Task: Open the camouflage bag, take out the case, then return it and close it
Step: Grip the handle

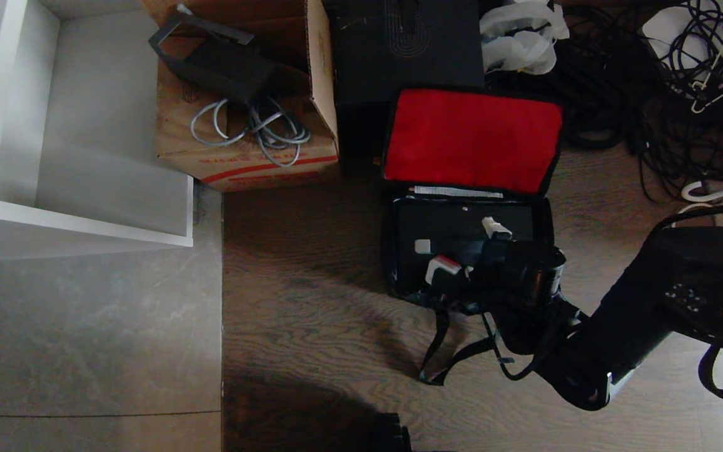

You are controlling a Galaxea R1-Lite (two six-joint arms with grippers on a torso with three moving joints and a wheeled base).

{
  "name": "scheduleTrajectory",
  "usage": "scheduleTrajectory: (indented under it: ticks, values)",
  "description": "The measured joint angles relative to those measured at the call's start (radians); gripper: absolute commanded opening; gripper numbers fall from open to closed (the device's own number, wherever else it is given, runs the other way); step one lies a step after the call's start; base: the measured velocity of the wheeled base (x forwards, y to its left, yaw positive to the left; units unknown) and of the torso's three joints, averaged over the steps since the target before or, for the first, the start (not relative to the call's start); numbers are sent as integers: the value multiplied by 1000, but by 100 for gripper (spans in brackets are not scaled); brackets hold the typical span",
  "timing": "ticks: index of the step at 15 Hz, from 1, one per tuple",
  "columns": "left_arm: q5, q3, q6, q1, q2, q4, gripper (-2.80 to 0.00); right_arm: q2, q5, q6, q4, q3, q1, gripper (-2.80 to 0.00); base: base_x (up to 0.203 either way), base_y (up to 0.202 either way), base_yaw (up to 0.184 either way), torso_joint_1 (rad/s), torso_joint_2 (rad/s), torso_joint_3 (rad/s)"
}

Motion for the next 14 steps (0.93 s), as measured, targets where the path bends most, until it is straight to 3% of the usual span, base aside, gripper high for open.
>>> scheduleTrajectory:
  ticks: [8,14]
  values:
    - [0,0,0,0,0,0,-280,46,-9,-9,-58,-170,-82,0,0,0,0,0,0,0]
    - [0,0,0,0,0,0,-280,45,-94,5,-58,-246,-90,0,0,0,0,0,0,0]
